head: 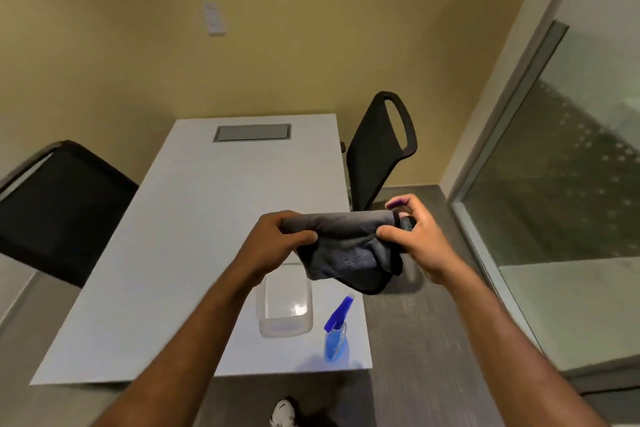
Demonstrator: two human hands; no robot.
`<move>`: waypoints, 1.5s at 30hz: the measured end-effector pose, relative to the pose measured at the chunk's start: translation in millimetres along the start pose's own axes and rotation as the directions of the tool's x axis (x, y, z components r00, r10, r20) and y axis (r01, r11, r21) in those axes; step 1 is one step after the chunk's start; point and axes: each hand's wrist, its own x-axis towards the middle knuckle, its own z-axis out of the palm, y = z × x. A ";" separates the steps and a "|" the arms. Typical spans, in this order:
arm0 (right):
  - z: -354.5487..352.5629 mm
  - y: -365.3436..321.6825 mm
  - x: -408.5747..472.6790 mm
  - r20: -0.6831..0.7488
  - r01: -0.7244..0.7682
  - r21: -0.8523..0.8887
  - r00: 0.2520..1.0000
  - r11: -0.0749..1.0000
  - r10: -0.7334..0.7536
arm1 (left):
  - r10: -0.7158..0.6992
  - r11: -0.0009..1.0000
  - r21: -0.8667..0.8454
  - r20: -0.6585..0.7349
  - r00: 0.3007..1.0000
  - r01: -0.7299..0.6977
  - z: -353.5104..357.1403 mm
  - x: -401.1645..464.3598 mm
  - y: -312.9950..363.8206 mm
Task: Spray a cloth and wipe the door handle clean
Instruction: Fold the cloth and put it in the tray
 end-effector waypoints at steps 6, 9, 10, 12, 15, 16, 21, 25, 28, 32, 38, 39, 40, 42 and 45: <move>69.3 31.3 67.4 0.044 -0.138 0.051 0.990 0.989 0.136 | -0.130 0.987 -0.106 -0.053 0.990 0.124 -40.7 33.2 -64.1; 100.9 52.5 96.4 0.040 -0.174 0.032 0.984 0.984 0.173 | -0.216 0.965 -0.147 0.027 0.976 0.218 -55.9 55.1 -100.0; 110.7 59.4 105.0 0.041 -0.193 0.022 0.981 0.981 0.192 | -0.242 0.956 -0.149 0.077 0.967 0.251 -59.1 61.4 -110.6; 131.2 76.0 122.5 0.053 -0.227 -0.035 0.972 0.973 0.229 | -0.287 0.942 -0.128 0.166 0.943 0.309 -61.8 73.0 -131.6; 154.1 101.0 143.3 0.098 -0.271 -0.124 0.954 0.955 0.284 | -0.356 0.925 -0.081 0.158 0.921 0.371 -58.6 87.0 -162.8; 159.5 109.6 149.5 0.121 -0.291 -0.151 0.943 0.945 0.310 | -0.381 0.918 -0.065 0.138 0.914 0.392 -57.4 92.3 -173.0; 173.7 153.8 176.7 0.177 -0.342 -0.365 0.888 0.866 0.425 | -0.464 0.885 -0.027 0.049 0.884 0.466 -43.4 118.7 -217.4; 180.6 182.9 190.4 0.226 -0.279 -0.482 0.876 0.830 0.425 | -0.452 0.890 0.020 -0.103 0.886 0.456 -29.2 131.8 -241.5; 186.7 204.8 195.4 0.236 -0.175 -0.559 0.904 0.810 0.358 | -0.395 0.902 0.130 -0.131 0.909 0.411 -16.5 136.8 -259.8; 196.6 232.4 194.1 0.312 -0.046 -0.619 0.901 0.784 0.300 | -0.376 0.894 0.208 -0.131 0.917 0.396 -2.0 137.5 -284.6; 207.6 259.9 203.4 0.392 0.137 -0.660 0.901 0.739 0.184 | -0.258 0.841 0.456 -0.130 0.957 0.289 7.4 144.5 -302.3; 208.9 261.7 205.2 0.408 0.170 -0.669 0.898 0.724 0.167 | -0.234 0.819 0.508 -0.130 0.964 0.267 8.1 146.1 -304.6; 209.8 263.0 206.9 0.425 0.205 -0.681 0.892 0.703 0.152 | -0.219 0.802 0.542 -0.126 0.967 0.252 8.9 147.6 -306.6; 212.2 265.0 208.5 0.459 0.272 -0.707 0.879 0.653 0.131 | -0.206 0.763 0.602 -0.119 0.971 0.235 11.3 150.2 -310.1; 217.4 268.6 207.6 0.504 0.353 -0.726 0.857 0.590 0.106 | -0.190 0.683 0.705 -0.080 0.979 0.190 16.8 154.3 -315.5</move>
